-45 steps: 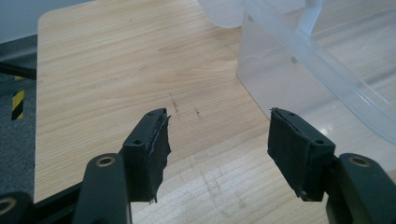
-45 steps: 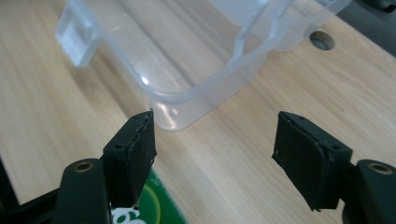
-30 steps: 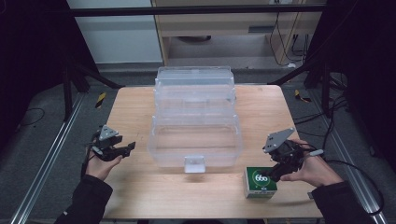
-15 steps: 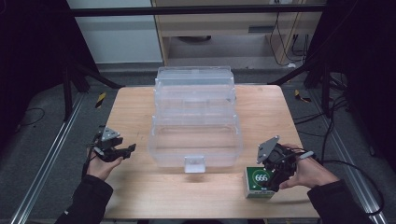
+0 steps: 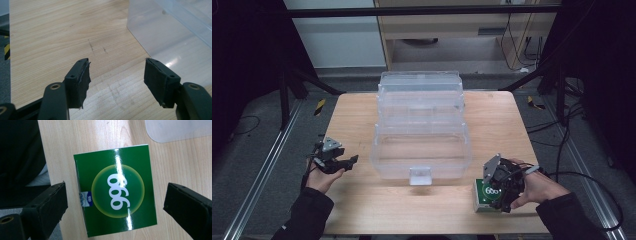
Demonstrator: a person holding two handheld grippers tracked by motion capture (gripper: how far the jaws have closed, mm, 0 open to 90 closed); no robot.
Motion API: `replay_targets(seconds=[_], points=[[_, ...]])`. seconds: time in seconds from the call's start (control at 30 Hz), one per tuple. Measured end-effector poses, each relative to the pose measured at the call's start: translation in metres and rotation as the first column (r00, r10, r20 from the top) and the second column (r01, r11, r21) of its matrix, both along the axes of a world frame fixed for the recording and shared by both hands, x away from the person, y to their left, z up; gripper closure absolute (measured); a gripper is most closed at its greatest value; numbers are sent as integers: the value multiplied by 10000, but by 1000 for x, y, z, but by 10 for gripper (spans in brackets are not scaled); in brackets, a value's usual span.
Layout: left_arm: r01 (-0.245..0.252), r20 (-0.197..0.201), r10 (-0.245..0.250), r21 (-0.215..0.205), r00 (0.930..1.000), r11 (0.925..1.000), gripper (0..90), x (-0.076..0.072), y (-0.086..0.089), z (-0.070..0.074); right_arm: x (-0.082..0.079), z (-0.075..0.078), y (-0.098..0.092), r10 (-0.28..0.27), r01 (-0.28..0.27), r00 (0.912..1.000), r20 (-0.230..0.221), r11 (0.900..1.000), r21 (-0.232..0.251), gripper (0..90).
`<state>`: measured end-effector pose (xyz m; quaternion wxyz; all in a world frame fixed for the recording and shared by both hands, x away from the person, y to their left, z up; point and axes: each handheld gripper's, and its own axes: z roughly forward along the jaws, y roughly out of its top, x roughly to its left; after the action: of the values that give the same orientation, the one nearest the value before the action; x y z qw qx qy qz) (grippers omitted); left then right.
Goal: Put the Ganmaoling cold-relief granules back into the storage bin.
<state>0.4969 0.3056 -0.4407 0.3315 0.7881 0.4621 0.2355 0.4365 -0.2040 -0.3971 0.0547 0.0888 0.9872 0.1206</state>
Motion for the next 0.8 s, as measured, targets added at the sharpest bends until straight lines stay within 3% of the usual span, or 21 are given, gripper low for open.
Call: replay_targets(seconds=[0.2, 0.4, 0.8], points=[[15, -38, -15, 45, 10000, 10000, 368, 0, 0, -2, 1, -10, 3, 322, -325, 9994, -88, 9987, -385, 40], [24, -74, -23, 91, 10000, 10000, 369, 1, -1, -3, 4, -16, 6, 442, -446, 9990, -93, 9979, -464, 44], [69, -138, -67, 140, 9999, 9999, 373, 1, -2, -5, 10, -28, 10, 688, -724, 9967, -423, 9933, -896, 123]])
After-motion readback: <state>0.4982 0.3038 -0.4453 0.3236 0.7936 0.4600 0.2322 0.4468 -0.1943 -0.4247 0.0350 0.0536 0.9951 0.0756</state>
